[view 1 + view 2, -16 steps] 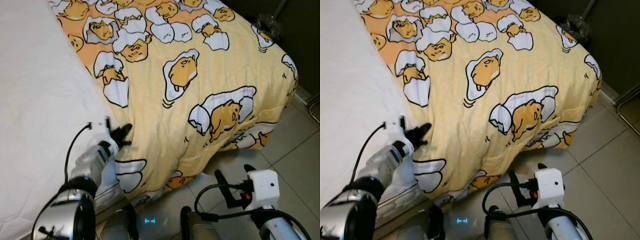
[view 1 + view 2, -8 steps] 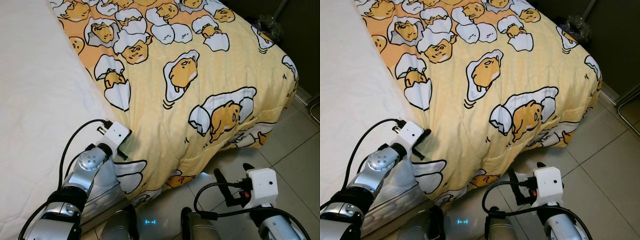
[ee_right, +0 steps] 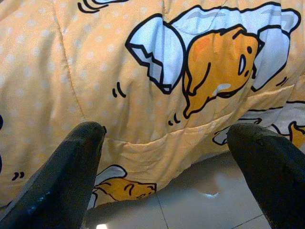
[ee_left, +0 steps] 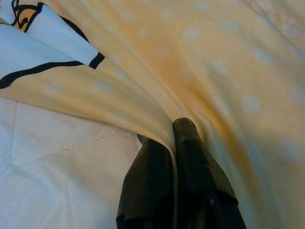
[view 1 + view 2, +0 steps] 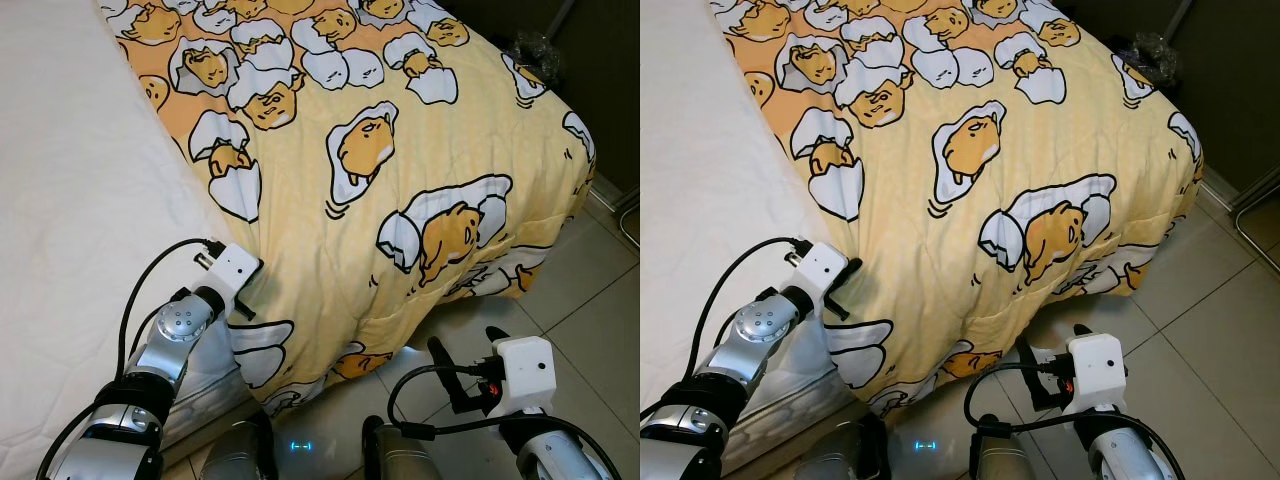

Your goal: Clean up the room

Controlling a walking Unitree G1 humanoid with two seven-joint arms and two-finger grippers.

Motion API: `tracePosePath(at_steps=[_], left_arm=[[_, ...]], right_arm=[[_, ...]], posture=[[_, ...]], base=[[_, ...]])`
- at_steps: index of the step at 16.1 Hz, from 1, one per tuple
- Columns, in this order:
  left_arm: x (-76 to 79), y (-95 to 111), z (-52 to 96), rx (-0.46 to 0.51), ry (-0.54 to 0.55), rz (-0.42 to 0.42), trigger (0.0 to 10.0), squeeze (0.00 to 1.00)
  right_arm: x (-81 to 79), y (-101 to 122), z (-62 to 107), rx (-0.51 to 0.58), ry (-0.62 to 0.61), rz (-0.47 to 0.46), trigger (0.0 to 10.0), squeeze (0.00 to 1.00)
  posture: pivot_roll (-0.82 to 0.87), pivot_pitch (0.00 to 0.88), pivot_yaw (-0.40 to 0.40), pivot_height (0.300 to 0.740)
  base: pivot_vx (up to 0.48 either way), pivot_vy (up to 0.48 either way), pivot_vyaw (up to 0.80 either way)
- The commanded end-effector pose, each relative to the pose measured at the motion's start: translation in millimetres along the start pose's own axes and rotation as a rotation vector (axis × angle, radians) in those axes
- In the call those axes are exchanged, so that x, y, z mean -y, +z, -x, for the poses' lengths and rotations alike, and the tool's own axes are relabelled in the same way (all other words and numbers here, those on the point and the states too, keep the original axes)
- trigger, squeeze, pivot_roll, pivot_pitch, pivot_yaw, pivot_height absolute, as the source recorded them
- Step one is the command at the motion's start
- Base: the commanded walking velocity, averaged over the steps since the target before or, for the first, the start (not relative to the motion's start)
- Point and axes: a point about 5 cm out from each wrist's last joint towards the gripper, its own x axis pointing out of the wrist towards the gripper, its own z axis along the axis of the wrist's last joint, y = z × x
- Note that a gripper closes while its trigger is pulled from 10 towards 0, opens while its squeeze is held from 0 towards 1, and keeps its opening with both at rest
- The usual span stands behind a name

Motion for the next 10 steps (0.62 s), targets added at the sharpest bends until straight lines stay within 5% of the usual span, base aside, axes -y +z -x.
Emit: tracePosePath(at_steps=[1, 4, 5, 6, 10], left_arm=[[23.6, -13, 2.3, -0.049, -0.097, -0.014, 0.0, 0.00], [23.6, -13, 2.3, -0.049, -0.097, -0.014, 0.0, 0.00], [9.0, -23, 8.0, -0.122, 0.033, -0.134, 0.0, 0.00], [-18.7, -32, 13.6, -0.190, 0.270, 0.090, 0.0, 0.00], [-35.9, -31, 18.4, -0.190, 0.335, 0.028, 0.0, 0.00]], right_arm=[[0.4, -4, 2.7, -0.018, -0.003, -0.003, 10.0, 0.00], [0.4, -4, 2.7, -0.018, -0.003, -0.003, 10.0, 0.00], [-1.9, -1, -3.6, -0.003, 0.008, -0.004, 10.0, 0.00], [-5.6, 3, -13.1, 0.019, 0.027, -0.006, 10.0, 0.00], [-6.0, 3, -15.3, 0.023, 0.030, -0.006, 10.0, 0.00]], posture=[[-0.31, 0.210, -0.006, 0.740], [-0.31, 0.210, -0.006, 0.740], [-0.29, 0.192, -0.009, 0.740], [-0.29, 0.190, -0.009, 0.740], [-0.28, 0.183, -0.005, 0.740]], base=[[0.000, 0.000, 0.00], [0.000, 0.000, 0.00], [0.000, 0.000, 0.00], [0.000, 0.000, 0.00], [0.000, 0.000, 0.00]])
